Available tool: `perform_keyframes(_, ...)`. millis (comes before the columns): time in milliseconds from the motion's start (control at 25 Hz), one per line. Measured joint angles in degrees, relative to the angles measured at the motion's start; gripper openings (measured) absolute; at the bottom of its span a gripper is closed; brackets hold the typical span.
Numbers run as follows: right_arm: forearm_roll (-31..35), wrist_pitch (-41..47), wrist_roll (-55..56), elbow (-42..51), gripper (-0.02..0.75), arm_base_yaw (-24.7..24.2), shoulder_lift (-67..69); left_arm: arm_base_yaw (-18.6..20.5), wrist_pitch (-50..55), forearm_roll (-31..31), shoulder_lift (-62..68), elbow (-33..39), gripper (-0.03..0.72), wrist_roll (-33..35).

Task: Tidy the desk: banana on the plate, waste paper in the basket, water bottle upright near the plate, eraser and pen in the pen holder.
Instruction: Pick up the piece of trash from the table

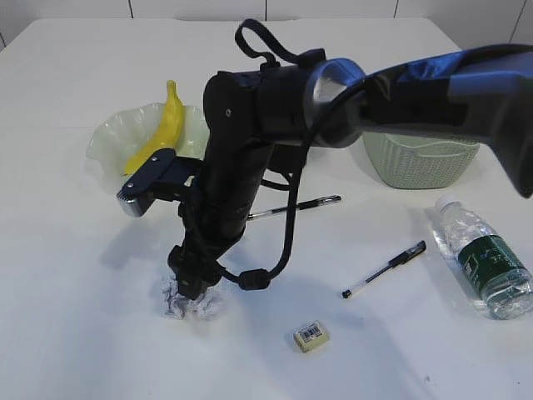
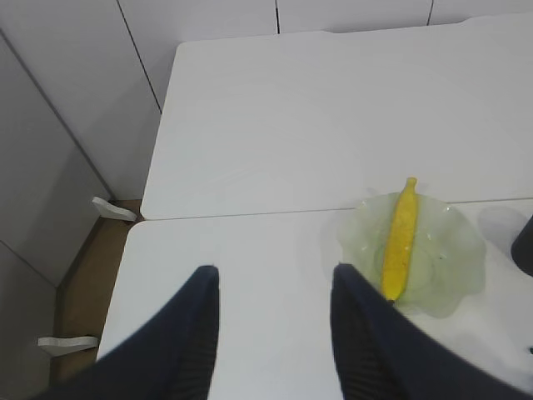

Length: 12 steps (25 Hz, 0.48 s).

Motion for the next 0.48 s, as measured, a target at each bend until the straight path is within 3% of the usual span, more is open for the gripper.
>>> perform_keyframes(480, 0.88, -0.13, -1.07, -3.83, 0.586, 1.44, 4.13, 0.0, 0.0, -0.12, 0.0, 0.0, 0.311, 0.0)
